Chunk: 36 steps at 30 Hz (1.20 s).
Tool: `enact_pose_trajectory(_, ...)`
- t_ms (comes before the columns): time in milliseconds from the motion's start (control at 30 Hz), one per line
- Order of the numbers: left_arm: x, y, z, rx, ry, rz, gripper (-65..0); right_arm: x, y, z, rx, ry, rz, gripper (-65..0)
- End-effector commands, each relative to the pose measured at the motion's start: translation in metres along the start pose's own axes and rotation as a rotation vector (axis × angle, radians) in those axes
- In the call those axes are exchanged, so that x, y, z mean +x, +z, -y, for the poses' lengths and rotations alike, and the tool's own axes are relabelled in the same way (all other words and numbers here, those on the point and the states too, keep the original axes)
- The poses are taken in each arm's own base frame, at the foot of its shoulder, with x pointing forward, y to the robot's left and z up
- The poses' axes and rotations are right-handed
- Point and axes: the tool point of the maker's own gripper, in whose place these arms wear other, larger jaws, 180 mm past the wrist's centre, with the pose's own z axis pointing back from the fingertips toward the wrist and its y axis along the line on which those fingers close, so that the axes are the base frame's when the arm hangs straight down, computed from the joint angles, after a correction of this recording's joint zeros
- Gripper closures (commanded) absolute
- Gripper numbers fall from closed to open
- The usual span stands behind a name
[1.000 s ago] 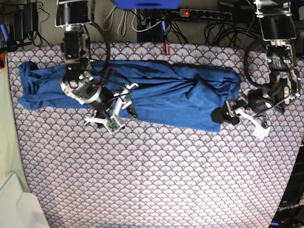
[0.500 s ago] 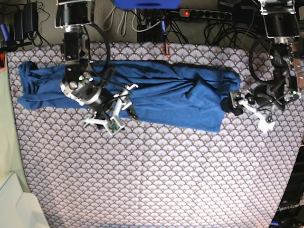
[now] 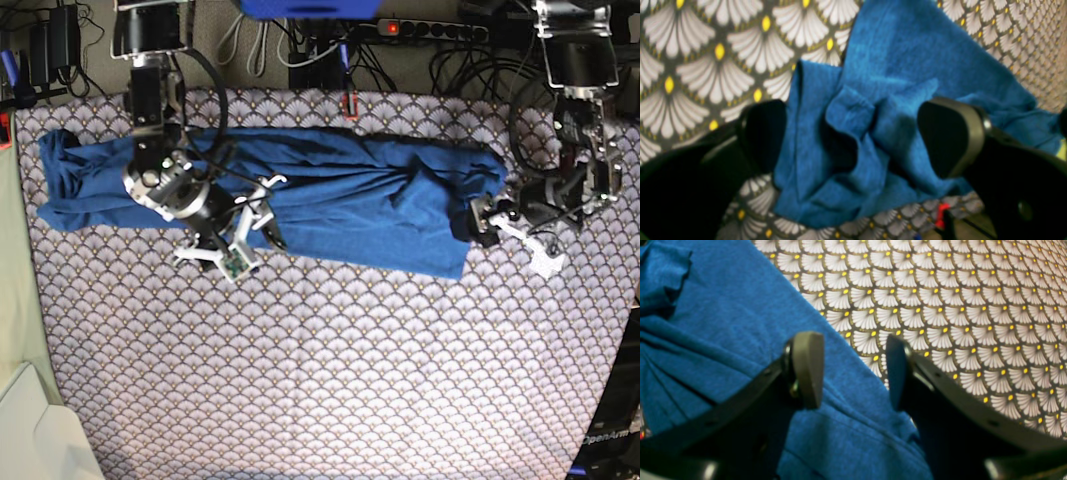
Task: Fold the T-shirt properly
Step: 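Grasp the band's end with the left gripper and the middle with the right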
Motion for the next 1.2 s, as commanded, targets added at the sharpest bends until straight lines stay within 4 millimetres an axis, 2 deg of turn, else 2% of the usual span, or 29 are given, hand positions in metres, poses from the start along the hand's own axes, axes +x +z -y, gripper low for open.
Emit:
enact_pose_trajectory(0, -0.004, -0.005, 0.003, 0.013, -0.029, -0.024, -65.0, 0.019, 0.001, 0.006, -0.007, 0.008, 0.061, -31.0)
enact_pose_trajectory(167, -0.025, -0.021, 0.025, -0.012, -0.118, -0.090, -65.0, 0.020, 0.002, 0.010, -0.015, 0.011, 0.064, -31.0)
enact_pose_trajectory(233, -0.027, -0.024, 0.034, -0.028, -0.140, -0.102, -65.0, 0.018, 0.004, 0.016, -0.030, 0.008, 0.061, -31.0)
enact_pose_trajectory(500, -0.030, -0.024, 0.043, -0.066, -0.127, -0.116, -65.0, 0.021, 0.010, 0.037, -0.081, -0.007, 0.070, -31.0)
enact_pose_trajectory(633, -0.030, -0.023, 0.056, -0.134, -0.080, -0.113, -65.0, 0.021, 0.010, 0.037, -0.081, -0.007, 0.070, -31.0)
enact_pose_trajectory(867, -0.030, -0.023, 0.059, -0.151, -0.069, -0.113, -65.0, 0.021, 0.009, 0.036, -0.078, -0.006, 0.070, -31.0)
enact_pose_trajectory(1167, -0.050, -0.036, 0.076, -0.180, -0.084, -0.162, -65.0, 0.021, 0.008, 0.035, -0.075, -0.006, 0.072, -31.0)
